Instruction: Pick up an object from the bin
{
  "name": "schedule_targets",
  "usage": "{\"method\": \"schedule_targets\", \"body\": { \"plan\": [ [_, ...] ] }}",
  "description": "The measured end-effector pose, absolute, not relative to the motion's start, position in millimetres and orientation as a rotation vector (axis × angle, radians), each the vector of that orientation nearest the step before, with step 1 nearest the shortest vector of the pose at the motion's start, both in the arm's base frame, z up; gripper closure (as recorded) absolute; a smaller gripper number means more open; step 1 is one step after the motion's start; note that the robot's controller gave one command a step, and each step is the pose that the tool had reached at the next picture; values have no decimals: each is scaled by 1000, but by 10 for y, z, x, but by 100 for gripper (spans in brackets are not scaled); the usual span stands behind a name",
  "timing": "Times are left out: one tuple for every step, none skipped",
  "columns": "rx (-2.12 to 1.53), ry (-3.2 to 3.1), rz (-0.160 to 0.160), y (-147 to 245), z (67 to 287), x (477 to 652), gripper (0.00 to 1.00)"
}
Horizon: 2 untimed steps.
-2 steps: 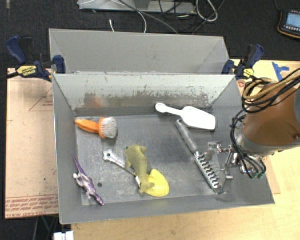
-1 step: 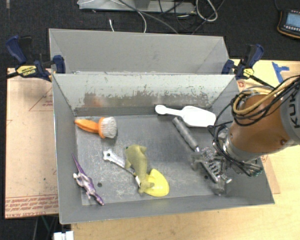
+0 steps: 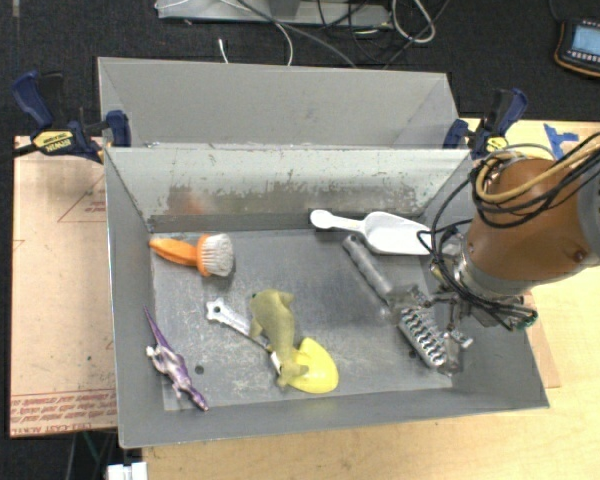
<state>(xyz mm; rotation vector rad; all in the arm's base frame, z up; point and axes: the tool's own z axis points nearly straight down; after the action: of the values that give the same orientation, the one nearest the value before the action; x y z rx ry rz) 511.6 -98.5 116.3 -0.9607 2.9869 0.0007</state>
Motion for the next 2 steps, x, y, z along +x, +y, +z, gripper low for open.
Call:
{"method": "schedule_targets", "body": {
  "plan": [
    [-1174, 2909, 21, -1477, 1005, 5163, 0],
    [-1957, 2438, 30, -1182, 727, 5271, 0]
  ]
}}
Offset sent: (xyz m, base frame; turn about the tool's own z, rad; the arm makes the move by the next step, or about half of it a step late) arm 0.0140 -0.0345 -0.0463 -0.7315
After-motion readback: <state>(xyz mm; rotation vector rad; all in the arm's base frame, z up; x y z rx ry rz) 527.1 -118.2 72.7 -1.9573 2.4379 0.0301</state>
